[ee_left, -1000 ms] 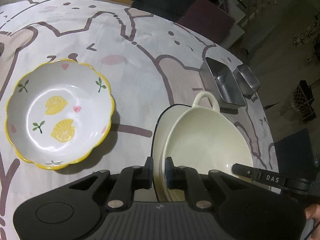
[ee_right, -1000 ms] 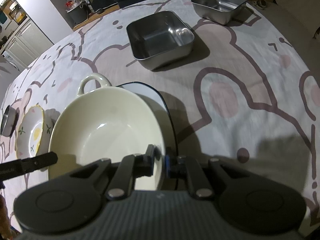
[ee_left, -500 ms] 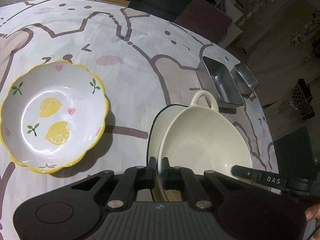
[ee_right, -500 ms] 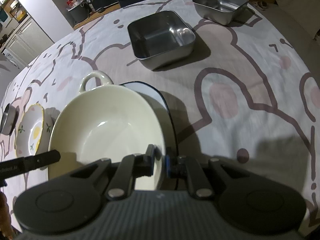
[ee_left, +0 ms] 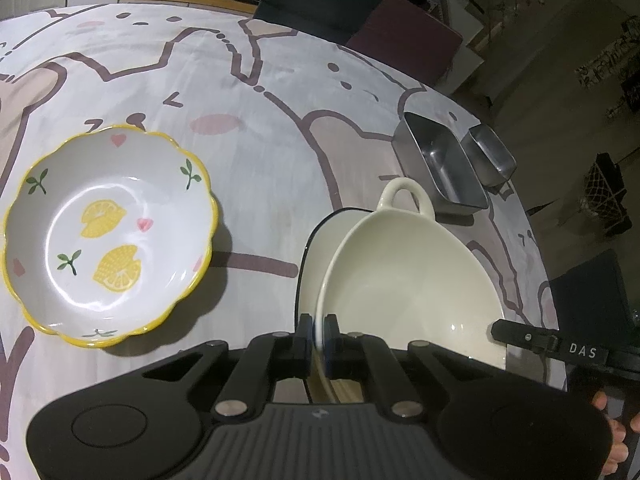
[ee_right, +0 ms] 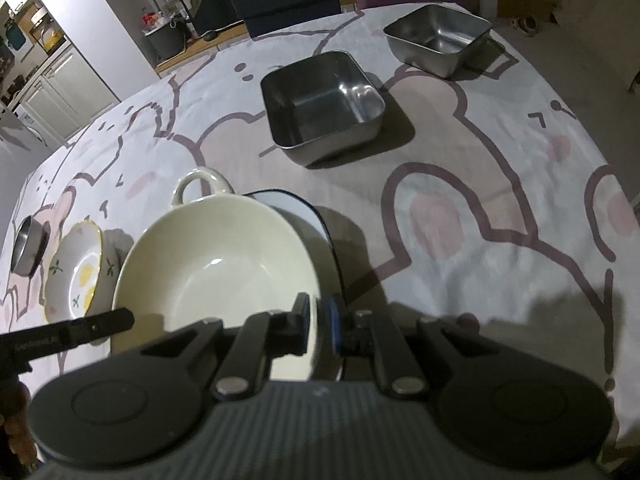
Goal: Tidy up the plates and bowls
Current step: 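Lower the cream bowl onto the dark-rimmed white plate with both grippers, then open both grippers, release the cream bowl and move toward the lemon bowl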
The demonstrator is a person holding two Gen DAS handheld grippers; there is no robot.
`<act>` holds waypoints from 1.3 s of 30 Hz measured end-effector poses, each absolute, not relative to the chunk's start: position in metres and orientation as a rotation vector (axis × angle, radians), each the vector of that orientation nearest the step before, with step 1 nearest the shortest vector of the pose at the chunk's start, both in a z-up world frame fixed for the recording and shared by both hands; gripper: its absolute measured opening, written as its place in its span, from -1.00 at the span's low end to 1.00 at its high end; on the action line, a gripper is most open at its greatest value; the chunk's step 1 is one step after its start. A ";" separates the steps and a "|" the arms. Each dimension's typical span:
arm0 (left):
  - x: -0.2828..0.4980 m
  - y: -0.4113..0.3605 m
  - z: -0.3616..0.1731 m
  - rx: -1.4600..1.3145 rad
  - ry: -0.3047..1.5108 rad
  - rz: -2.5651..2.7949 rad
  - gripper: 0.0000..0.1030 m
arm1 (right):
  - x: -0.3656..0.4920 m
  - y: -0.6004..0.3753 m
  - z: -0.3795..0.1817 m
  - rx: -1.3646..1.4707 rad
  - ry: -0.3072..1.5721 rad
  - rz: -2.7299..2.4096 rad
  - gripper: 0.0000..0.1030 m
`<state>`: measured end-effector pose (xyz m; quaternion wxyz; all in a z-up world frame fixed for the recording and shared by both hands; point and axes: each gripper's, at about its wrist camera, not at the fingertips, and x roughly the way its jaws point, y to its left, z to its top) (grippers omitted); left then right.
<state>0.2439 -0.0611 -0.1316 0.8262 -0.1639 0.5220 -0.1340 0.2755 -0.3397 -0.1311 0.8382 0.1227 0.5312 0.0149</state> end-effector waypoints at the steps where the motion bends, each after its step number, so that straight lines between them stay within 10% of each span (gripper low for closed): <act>1: 0.244 -0.061 -0.132 -0.348 1.110 -0.285 -0.89 | 0.275 -0.340 -0.130 0.259 1.122 0.030 -0.74; 13: 0.232 -0.061 -0.110 -0.284 1.070 -0.281 -0.28 | 0.259 -0.336 -0.113 0.220 1.078 0.045 -0.68; 28: 0.193 -0.055 -0.075 -0.191 0.956 -0.280 0.83 | 0.219 -0.326 -0.081 0.130 0.980 0.077 0.35; 39: 0.162 -0.042 -0.056 -0.148 0.874 -0.288 1.00 | 0.186 -0.319 -0.059 0.090 0.886 0.091 0.99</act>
